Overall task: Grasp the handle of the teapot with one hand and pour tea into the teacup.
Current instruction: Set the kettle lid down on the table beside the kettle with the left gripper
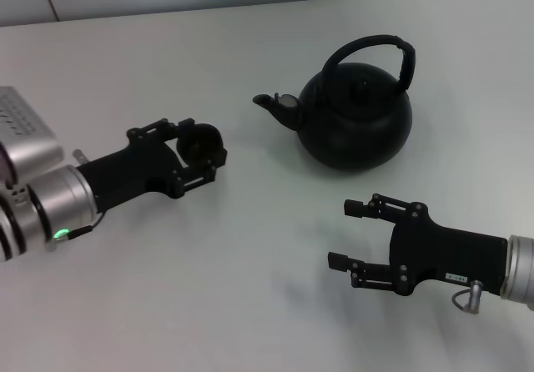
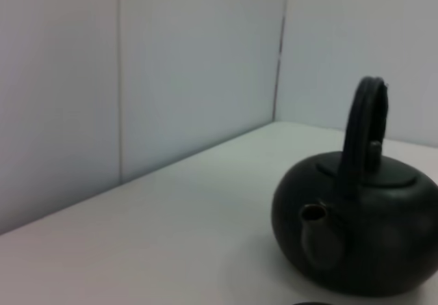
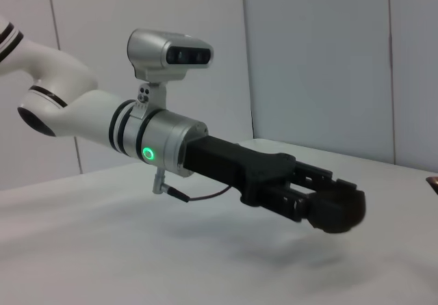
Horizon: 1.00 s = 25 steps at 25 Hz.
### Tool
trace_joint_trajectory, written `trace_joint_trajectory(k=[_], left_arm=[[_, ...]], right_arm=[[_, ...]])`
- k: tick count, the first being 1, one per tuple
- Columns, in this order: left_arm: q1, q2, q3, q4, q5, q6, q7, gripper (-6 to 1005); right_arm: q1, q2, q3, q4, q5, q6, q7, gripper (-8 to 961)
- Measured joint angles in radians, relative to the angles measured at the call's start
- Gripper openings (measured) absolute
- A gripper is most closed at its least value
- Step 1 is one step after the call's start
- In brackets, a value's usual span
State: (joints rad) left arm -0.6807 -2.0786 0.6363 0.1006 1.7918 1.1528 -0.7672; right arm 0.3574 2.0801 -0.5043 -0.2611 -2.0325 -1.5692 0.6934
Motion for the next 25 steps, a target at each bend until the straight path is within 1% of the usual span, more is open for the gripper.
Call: trace_joint_trajectory(k=[1, 6, 8, 9, 12, 13, 23, 25], left_arm=[[0.0, 0.0, 0.0, 0.0, 0.0, 0.0, 0.0, 739], [-0.039, -0.001, -0.012, -0.078, -0.005, -0.073, 0.089, 746], [-0.046, -0.001, -0.027, -0.096, -0.006, -0.094, 0.118, 749], [-0.051, -0.001, -0.053, -0.116, -0.007, -0.117, 0.158, 751], [-0.052, -0.001, -0.061, -0.123, -0.007, -0.125, 0.17, 755], [-0.053, -0.002, -0.081, -0.136, -0.007, -0.143, 0.198, 757], [-0.053, -0.001, -0.097, -0.155, -0.007, -0.173, 0.231, 771], [-0.053, -0.001, -0.119, -0.174, -0.004, -0.182, 0.254, 774]], right_arm=[[0.0, 0.0, 0.0, 0.0, 0.0, 0.0, 0.0, 762], [0.0, -0.001, 0.0, 0.0, 0.0, 0.0, 0.0, 761], [0.0, -0.001, -0.001, 0.0, 0.0, 0.0, 0.0, 761], [0.0, -0.001, -0.001, 0.0, 0.0, 0.0, 0.0, 761], [0.0, -0.002, -0.003, 0.0, 0.0, 0.0, 0.0, 760], [0.0, -0.002, -0.003, 0.0, 0.0, 0.0, 0.0, 760], [0.0, -0.003, -0.002, 0.0, 0.0, 0.001, 0.0, 759], [0.0, -0.003, -0.001, 0.0, 0.0, 0.001, 0.0, 759]])
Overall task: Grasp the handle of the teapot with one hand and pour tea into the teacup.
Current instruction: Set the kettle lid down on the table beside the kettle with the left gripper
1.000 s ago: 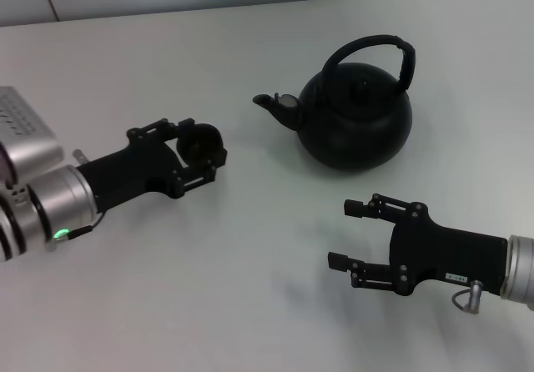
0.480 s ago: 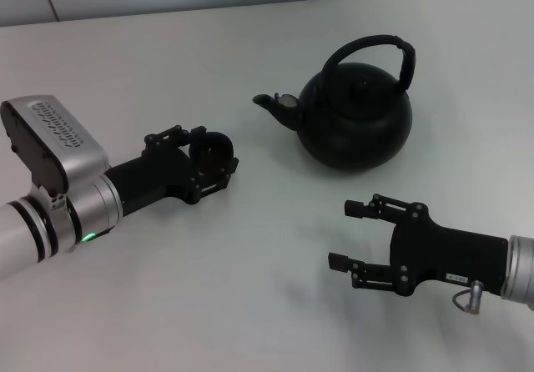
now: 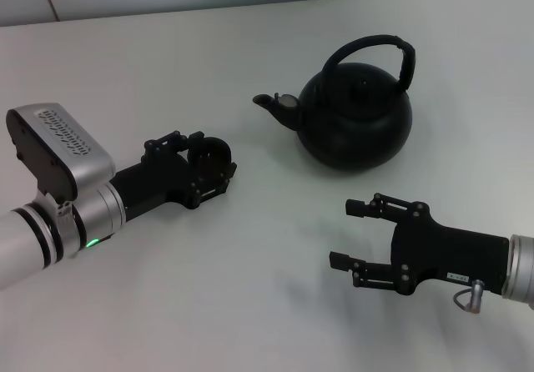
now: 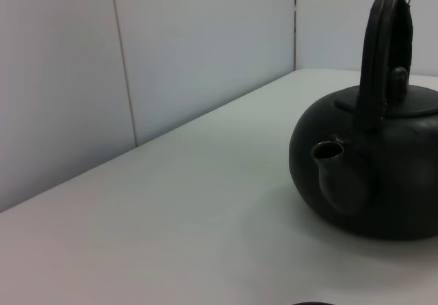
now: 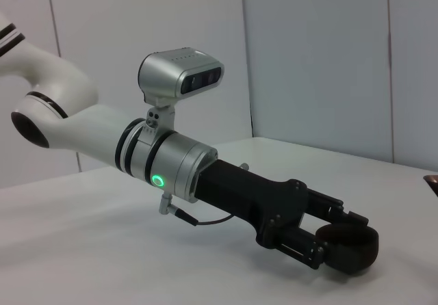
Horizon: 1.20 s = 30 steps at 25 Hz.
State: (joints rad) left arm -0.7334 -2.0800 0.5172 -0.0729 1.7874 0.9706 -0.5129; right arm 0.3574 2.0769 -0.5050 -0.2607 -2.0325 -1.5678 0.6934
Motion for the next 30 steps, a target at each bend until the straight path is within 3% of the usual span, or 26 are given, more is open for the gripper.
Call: trace_joint_trajectory(k=[30], left_arm=[[-0.004, 0.0, -0.005, -0.005, -0.002, -0.013, -0.004, 819]], right_arm=[[0.0, 0.0, -0.003, 0.0, -0.003, 0.0, 0.0, 755]])
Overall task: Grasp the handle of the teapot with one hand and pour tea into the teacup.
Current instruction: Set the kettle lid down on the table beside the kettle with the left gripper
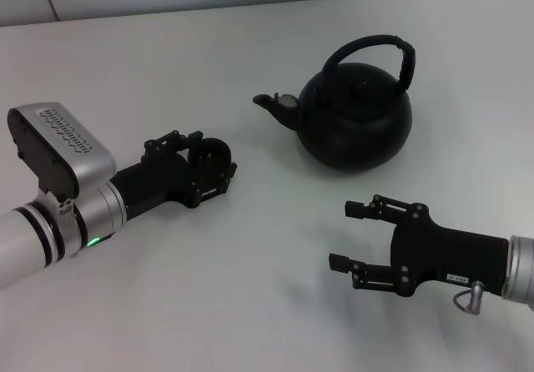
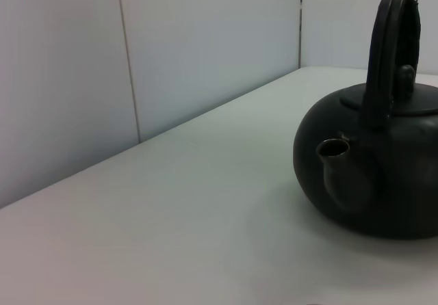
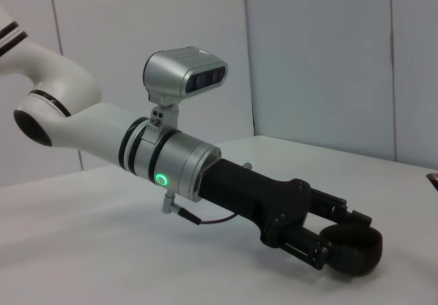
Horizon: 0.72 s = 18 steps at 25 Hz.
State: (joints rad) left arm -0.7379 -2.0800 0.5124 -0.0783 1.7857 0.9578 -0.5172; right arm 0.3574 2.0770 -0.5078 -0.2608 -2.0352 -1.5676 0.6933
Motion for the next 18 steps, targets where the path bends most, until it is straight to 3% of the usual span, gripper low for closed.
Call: trace_joint_trajectory(k=[13, 18], left_arm=[[0.002, 0.0, 0.0, -0.001, 0.0, 0.003, 0.002, 840], [0.043, 0.005, -0.031, 0.02, 0.0, 0.123, -0.002, 847]], right_arm=[[0.0, 0.0, 0.001, 0.0, 0.0, 0.0, 0.0, 753], [0.0, 0.001, 0.002, 0.0, 0.0, 0.005, 0.0, 752]])
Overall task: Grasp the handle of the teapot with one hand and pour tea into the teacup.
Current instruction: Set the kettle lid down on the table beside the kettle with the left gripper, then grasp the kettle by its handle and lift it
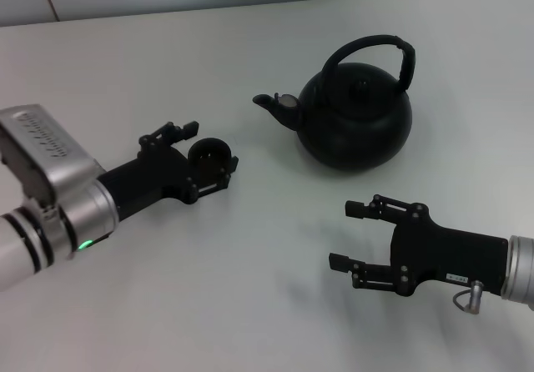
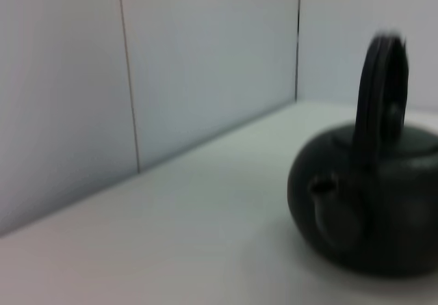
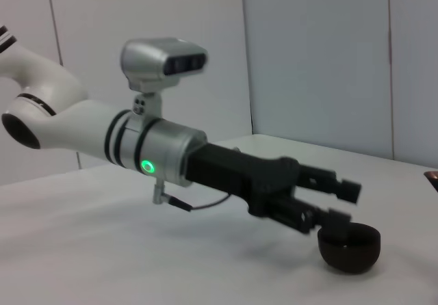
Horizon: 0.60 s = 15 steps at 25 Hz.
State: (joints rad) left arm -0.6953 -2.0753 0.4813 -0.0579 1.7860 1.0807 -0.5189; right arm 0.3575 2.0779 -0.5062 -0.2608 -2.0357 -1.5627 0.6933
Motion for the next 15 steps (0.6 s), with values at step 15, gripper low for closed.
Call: trace_joint_trajectory(k=[15], left_arm=[[0.274, 0.014, 0.115, 0.333, 0.01, 0.374, -0.2, 847]], right_arm=[[0.004, 0.001, 0.007, 0.0, 0.003, 0.003, 0.002, 750]])
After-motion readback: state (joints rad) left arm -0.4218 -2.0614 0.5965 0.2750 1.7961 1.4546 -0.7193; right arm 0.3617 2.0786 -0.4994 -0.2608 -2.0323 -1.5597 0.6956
